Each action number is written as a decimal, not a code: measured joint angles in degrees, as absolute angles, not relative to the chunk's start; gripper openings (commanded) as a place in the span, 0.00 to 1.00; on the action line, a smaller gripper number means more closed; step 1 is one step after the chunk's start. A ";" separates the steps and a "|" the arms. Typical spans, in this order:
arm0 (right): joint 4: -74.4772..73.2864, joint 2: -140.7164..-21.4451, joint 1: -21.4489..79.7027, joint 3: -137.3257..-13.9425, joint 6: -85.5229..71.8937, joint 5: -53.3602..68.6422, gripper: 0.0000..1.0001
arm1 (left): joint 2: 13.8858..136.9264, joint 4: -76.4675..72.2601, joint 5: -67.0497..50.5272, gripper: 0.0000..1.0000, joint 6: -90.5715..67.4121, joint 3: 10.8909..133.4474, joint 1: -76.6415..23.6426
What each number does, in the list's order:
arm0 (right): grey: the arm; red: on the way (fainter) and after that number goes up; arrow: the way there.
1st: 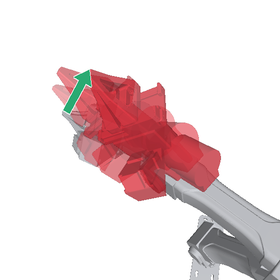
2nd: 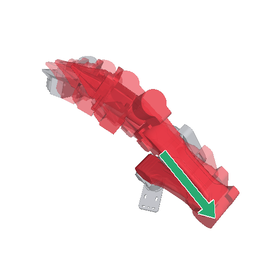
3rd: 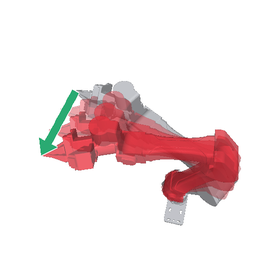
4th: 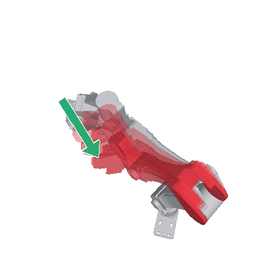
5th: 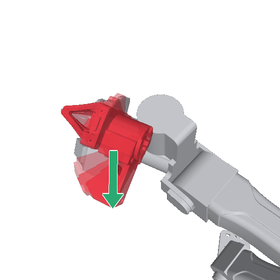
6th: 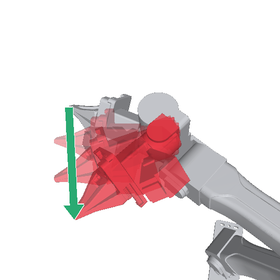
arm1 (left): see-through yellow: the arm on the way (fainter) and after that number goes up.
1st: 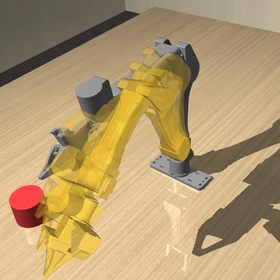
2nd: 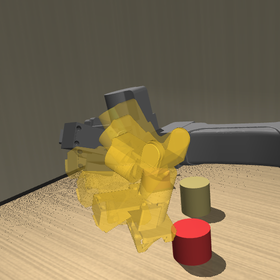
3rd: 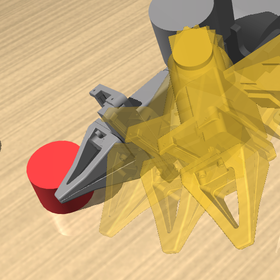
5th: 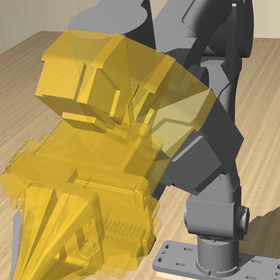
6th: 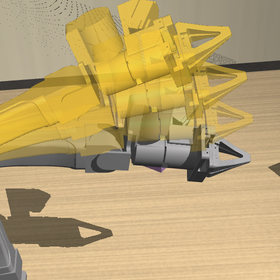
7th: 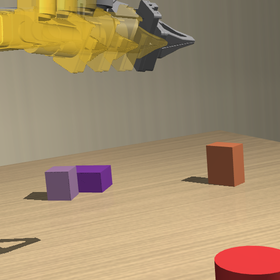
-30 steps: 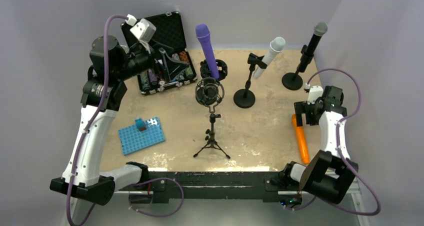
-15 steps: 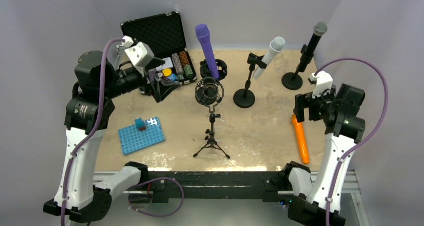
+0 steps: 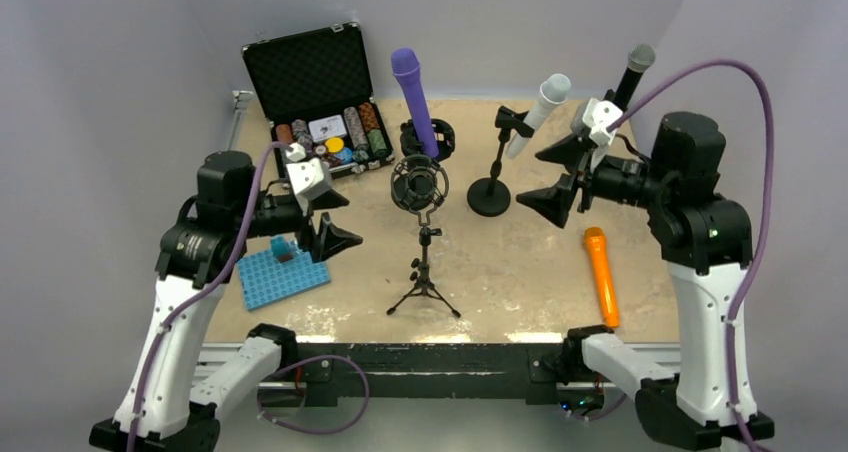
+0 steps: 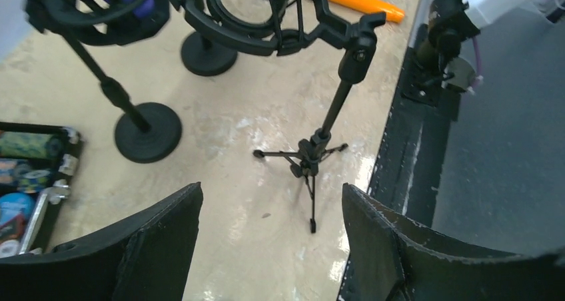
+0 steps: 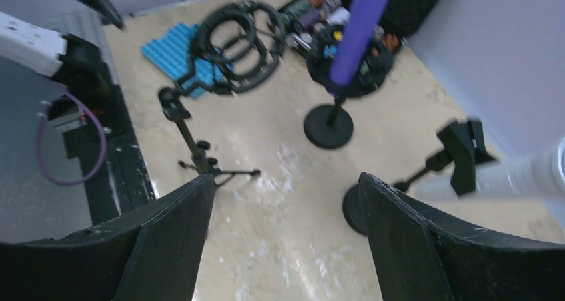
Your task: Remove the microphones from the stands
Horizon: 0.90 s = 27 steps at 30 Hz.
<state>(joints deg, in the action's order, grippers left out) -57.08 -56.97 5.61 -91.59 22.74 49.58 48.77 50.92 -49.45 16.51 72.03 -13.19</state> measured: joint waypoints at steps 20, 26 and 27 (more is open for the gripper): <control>-57.91 -78.11 32.49 -105.71 29.15 50.33 0.78 | 63.61 27.51 -57.67 0.68 14.46 49.65 -16.84; -51.18 -55.94 32.40 -74.94 24.18 44.23 0.75 | 69.17 24.25 -58.57 0.66 16.40 47.97 -19.42; -49.63 -53.84 32.40 -72.42 23.44 43.72 0.74 | 70.00 23.44 -58.57 0.66 15.84 47.97 -19.42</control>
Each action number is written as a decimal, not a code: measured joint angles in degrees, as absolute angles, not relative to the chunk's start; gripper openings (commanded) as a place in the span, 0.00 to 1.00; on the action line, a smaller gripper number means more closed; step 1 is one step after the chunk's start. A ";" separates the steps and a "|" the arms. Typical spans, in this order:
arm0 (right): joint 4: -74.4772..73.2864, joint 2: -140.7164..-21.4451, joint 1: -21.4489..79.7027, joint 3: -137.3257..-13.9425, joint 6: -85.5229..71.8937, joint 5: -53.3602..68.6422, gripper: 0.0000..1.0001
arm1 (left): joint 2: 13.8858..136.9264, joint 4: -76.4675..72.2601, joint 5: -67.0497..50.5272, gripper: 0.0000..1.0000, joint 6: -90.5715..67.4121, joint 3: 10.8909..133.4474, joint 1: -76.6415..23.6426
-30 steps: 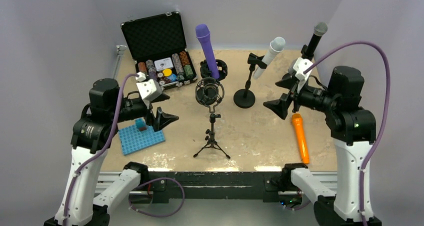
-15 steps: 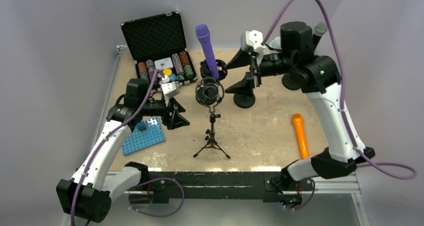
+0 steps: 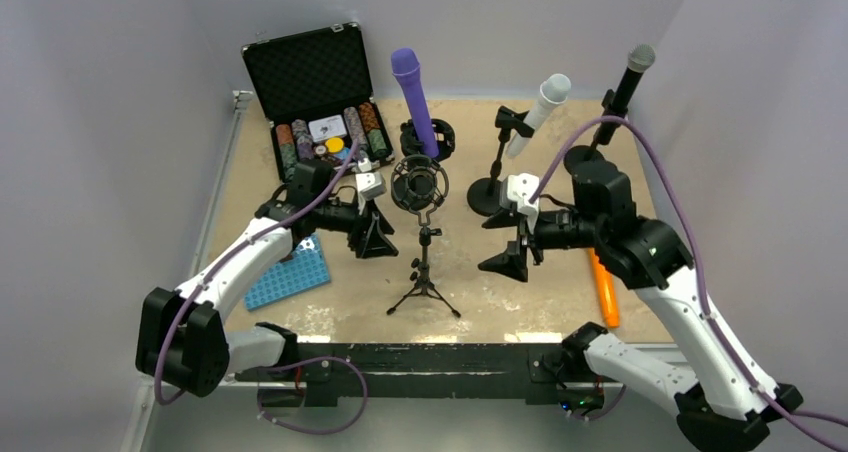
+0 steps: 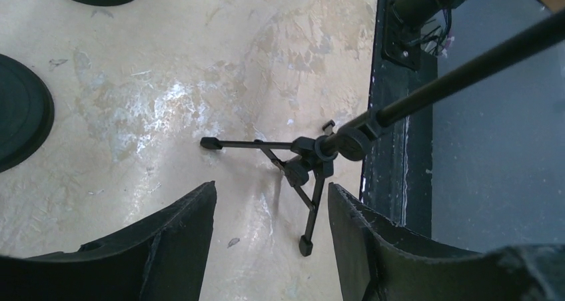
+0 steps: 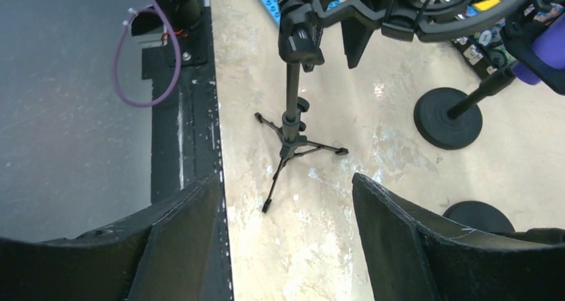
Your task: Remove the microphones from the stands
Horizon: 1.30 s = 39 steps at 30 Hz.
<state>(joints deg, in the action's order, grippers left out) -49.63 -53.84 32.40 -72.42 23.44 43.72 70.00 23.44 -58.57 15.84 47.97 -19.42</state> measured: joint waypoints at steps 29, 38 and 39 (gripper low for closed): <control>25.06 -57.23 44.45 -31.77 -10.26 34.33 0.54 | 57.78 61.01 -42.92 0.71 27.86 61.43 -17.58; 28.16 -60.10 45.01 -32.23 -11.77 36.71 0.27 | 57.84 63.09 -41.74 0.71 29.21 61.69 -17.58; 28.05 -60.36 45.08 -32.62 -11.55 37.17 0.25 | 57.84 63.09 -41.67 0.71 29.28 61.69 -17.58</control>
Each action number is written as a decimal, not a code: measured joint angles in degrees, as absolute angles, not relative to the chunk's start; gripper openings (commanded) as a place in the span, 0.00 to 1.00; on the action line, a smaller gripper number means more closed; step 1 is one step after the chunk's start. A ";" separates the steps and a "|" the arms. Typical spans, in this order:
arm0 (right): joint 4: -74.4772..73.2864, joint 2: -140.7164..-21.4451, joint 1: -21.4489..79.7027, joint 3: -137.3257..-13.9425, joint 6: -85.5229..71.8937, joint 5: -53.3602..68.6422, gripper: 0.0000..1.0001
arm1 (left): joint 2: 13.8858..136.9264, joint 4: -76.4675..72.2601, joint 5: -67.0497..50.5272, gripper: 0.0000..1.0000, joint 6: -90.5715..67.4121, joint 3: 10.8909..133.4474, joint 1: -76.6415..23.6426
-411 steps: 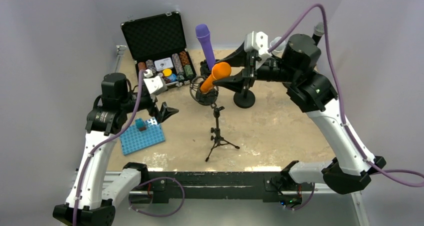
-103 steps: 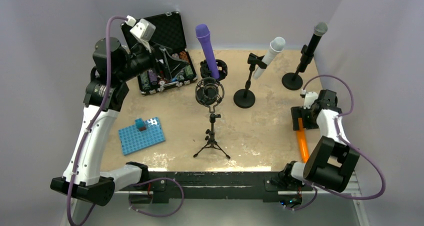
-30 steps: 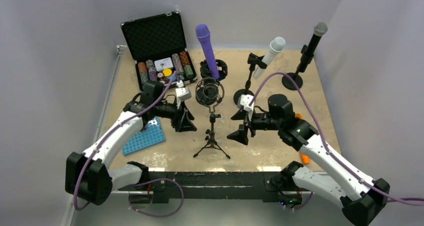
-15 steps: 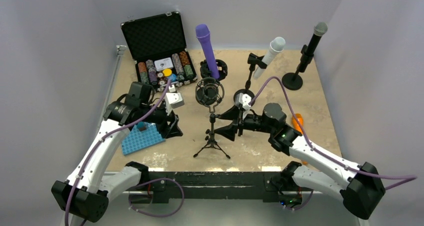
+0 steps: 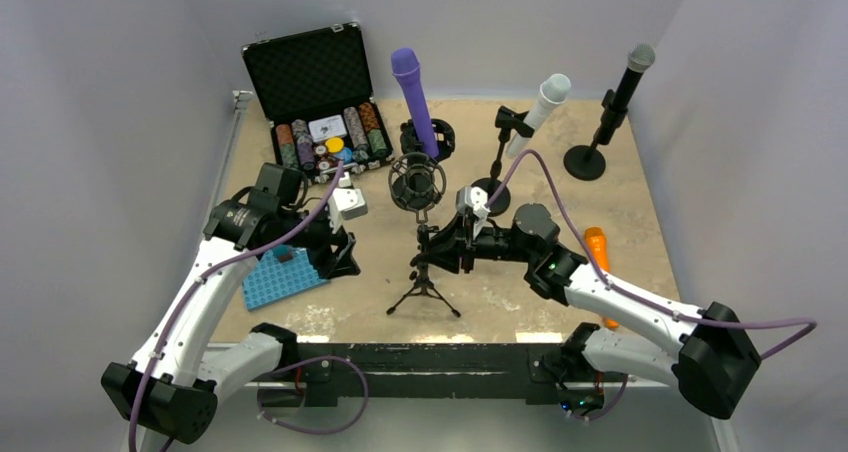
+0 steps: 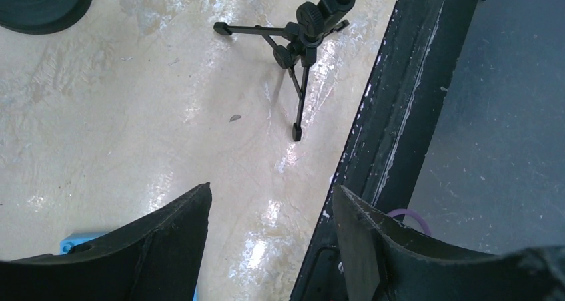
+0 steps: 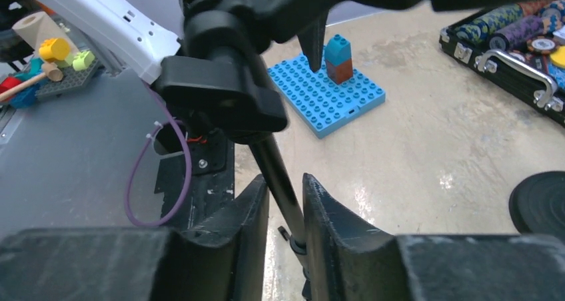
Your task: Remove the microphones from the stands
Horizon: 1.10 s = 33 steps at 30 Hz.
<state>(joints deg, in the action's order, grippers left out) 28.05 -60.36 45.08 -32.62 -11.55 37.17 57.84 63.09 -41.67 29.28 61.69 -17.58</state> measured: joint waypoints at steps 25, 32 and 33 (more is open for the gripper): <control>2.26 -67.20 34.06 -46.81 24.03 73.45 0.00 | 55.46 64.12 -41.32 0.67 33.32 60.25 -17.58; -20.36 -72.12 31.44 -56.05 44.45 78.50 0.25 | 55.59 64.49 -41.58 0.67 34.20 60.25 -17.58; -22.41 -72.75 30.98 -56.90 46.06 78.74 0.31 | 55.61 64.49 -41.60 0.67 34.20 60.25 -17.58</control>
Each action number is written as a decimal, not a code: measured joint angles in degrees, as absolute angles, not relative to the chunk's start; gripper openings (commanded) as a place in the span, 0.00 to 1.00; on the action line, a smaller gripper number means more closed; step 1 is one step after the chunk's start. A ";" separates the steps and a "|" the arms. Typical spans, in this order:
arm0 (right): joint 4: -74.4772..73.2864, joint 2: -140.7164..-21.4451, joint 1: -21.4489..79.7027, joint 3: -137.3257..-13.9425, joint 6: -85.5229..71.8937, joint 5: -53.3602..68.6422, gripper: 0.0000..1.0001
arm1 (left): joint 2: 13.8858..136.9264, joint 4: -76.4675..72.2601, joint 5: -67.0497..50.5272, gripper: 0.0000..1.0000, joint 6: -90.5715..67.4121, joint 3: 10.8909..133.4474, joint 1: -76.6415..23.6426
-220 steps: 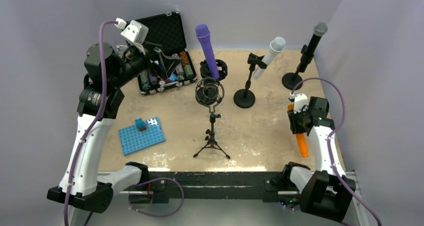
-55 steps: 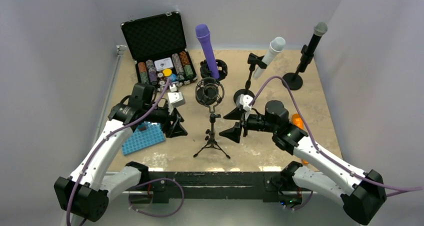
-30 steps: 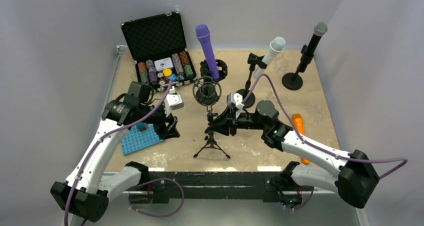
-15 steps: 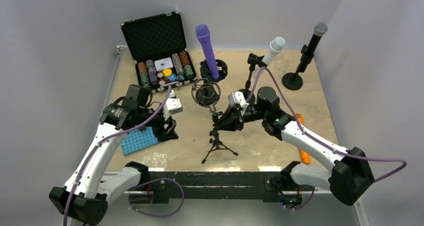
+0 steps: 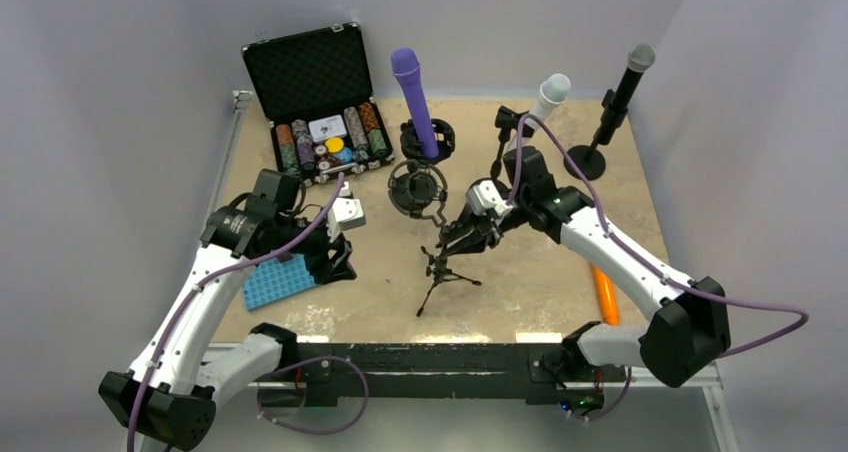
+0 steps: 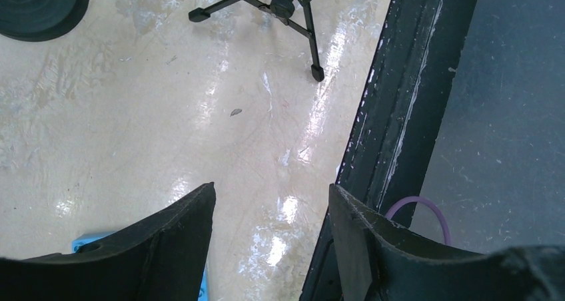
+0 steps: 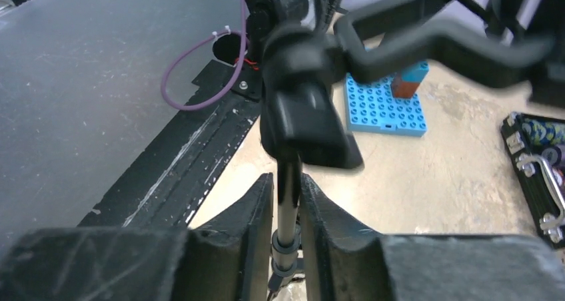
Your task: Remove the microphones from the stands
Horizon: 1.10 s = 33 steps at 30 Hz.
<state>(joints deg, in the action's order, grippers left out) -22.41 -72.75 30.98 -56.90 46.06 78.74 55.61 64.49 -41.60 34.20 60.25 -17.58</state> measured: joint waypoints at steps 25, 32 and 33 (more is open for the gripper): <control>-38.98 -67.55 21.93 -61.56 43.72 66.96 0.75 | 54.83 51.31 -49.58 0.65 26.26 52.47 -17.76; -35.92 -58.35 20.93 -62.28 31.35 57.74 0.84 | 58.65 35.59 -53.12 0.65 16.97 49.08 -18.04; -35.31 -57.19 21.12 -63.20 29.67 56.34 0.83 | 59.44 32.99 -53.47 0.65 15.40 48.29 -18.04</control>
